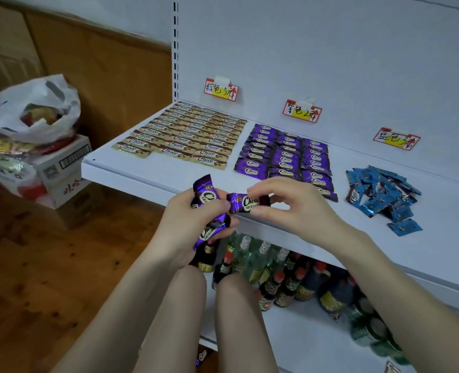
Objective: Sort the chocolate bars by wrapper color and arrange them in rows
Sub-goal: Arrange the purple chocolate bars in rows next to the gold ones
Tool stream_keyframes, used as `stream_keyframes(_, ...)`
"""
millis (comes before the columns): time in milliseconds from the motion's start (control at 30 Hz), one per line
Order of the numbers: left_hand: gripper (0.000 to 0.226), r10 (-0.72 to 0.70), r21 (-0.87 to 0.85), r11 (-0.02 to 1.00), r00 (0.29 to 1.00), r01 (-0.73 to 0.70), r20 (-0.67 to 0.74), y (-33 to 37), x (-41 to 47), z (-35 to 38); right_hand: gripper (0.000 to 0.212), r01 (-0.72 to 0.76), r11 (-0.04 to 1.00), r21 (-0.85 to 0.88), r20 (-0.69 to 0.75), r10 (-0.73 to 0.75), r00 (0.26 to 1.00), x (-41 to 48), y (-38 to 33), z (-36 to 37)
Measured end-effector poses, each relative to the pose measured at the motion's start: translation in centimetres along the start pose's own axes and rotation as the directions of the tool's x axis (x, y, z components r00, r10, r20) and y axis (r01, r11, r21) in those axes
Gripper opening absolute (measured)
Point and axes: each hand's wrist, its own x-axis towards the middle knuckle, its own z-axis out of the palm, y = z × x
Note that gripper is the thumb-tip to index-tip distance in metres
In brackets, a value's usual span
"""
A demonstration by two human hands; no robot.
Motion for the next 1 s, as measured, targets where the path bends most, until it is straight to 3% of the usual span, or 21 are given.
stream_keyframes(133, 0.008, -0.041, -0.033, 0.999, 0.998, 0.040, -0.042, -0.3, 0.7, -0.1, 0.028, 0.183, 0.943, -0.276, 0.029, -0.182, 0.983, 0.0, 1.3, 0.9)
stream_keyframes(200, 0.004, -0.054, -0.061, 0.997, 0.997, 0.050, -0.060, -0.3, 0.9, -0.1, 0.029, 0.200, 0.912, -0.358, 0.010, -0.210, 0.978, 0.1, 1.9, 1.3)
stream_keyframes(367, 0.005, -0.056, -0.112, 0.993, 0.995, 0.047, -0.083, -0.3, 0.9, -0.1, 0.013, -0.028, 0.894, -0.448, -0.038, 0.013, 0.999, 1.6, 4.0, 1.5)
stream_keyframes(667, 0.007, -0.116, -0.133, 0.986, 0.988, 0.102, -0.101, -0.5, 0.6, -0.2, 0.019, -0.199, 0.878, -0.435, -0.151, 0.147, 0.978, 3.2, 5.1, 2.9)
stream_keyframes(1000, 0.025, -0.175, -0.157, 0.975, 0.978, 0.156, -0.117, -0.1, 0.4, 0.0, 0.019, -0.193, 0.880, -0.433, -0.215, 0.107, 0.971, 3.1, 5.2, 3.6)
